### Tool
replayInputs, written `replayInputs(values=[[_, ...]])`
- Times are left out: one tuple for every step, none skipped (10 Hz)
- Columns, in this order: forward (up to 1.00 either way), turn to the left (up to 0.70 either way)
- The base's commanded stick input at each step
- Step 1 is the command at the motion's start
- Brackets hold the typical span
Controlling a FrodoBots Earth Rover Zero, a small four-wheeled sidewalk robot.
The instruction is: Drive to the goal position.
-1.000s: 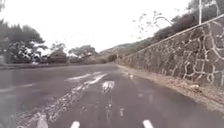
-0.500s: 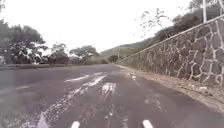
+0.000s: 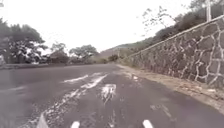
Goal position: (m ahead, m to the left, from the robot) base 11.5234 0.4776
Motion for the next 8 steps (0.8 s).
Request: replayInputs(values=[[0.50, 0.00], [0.50, 0.00], [0.50, 0.00], [0.50, 0.00], [0.50, 0.00], [0.50, 0.00], [0.50, 0.00], [0.50, 0.00]])
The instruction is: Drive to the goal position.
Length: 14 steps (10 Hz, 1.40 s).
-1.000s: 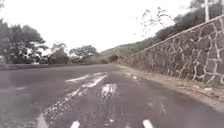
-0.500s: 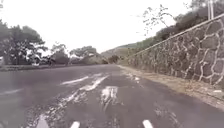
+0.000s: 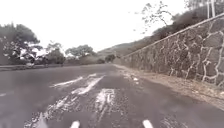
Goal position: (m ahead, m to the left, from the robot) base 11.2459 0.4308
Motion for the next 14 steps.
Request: replayInputs(values=[[0.50, 0.00], [0.50, 0.00], [0.50, 0.00], [0.50, 0.00], [0.50, 0.00], [0.50, 0.00], [0.50, 0.00], [0.50, -0.09], [0.50, -0.34], [0.50, -0.50], [0.50, -0.50], [0.50, -0.49], [0.50, -0.30], [0.50, -0.11]])
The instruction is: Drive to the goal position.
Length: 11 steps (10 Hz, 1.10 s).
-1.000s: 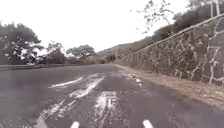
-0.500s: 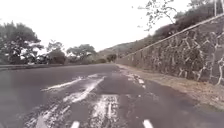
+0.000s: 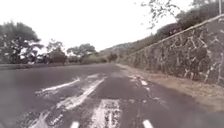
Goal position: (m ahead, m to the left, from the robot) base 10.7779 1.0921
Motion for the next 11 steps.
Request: replayInputs(values=[[0.50, 0.00], [0.50, 0.00], [0.50, 0.00], [0.50, 0.00], [0.50, 0.00], [0.50, 0.00], [0.50, 0.00], [0.50, 0.00], [0.50, 0.00], [0.50, 0.00], [0.50, 0.00]])
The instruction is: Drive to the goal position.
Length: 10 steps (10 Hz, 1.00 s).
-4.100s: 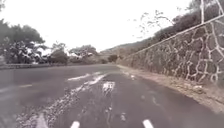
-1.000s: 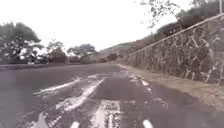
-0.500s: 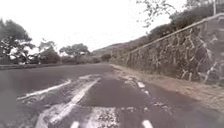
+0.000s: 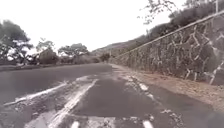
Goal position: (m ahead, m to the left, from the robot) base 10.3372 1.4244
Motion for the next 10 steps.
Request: replayInputs(values=[[0.50, 0.00], [0.50, 0.00], [0.50, 0.00], [0.50, 0.00], [0.50, 0.00], [0.50, 0.00], [0.50, 0.00], [0.50, 0.00], [0.50, 0.00], [0.50, 0.00]])
